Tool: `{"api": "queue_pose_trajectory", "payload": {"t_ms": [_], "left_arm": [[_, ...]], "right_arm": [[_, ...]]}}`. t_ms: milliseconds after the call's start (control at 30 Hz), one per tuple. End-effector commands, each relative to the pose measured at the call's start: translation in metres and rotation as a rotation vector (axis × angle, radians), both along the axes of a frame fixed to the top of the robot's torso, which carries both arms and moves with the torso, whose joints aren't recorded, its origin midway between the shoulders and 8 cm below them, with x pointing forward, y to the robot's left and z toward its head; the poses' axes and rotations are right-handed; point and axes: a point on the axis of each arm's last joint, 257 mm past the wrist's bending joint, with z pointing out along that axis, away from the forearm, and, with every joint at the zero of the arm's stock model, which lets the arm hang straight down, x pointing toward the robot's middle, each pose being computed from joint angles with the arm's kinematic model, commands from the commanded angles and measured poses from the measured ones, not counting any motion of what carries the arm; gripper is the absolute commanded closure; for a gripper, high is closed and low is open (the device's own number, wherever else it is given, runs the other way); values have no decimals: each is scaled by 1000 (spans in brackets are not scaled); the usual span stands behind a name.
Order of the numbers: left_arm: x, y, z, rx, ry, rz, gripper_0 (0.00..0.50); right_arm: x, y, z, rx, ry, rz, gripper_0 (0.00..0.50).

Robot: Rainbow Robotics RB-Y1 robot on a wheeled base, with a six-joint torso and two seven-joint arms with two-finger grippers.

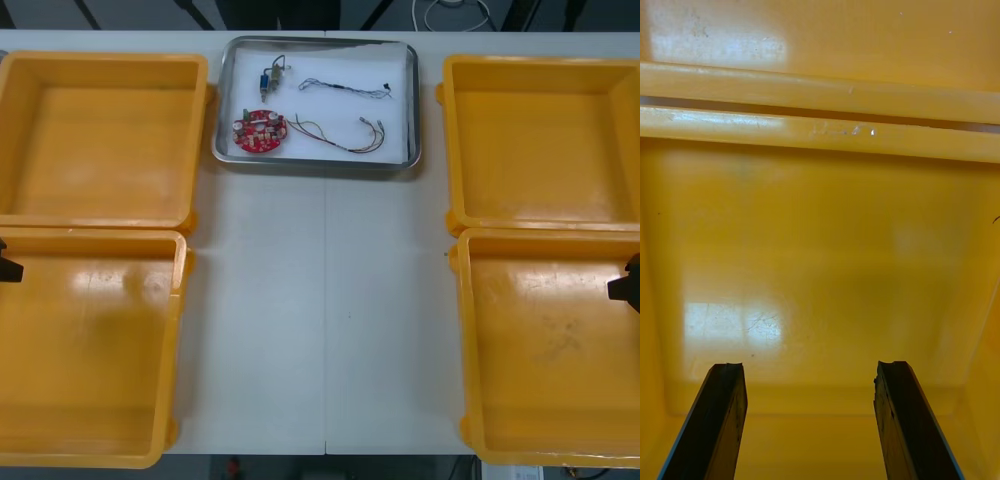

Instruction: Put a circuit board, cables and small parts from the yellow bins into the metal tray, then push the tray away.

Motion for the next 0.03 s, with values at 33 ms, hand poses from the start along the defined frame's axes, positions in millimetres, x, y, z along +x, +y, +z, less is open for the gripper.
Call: {"api": "queue_pose_trajectory", "payload": {"t_ms": [33], "left_arm": [[-3, 7, 7, 79, -6, -81, 0]], "right_arm": [[4, -1, 14, -47, -27, 38, 0]]}}
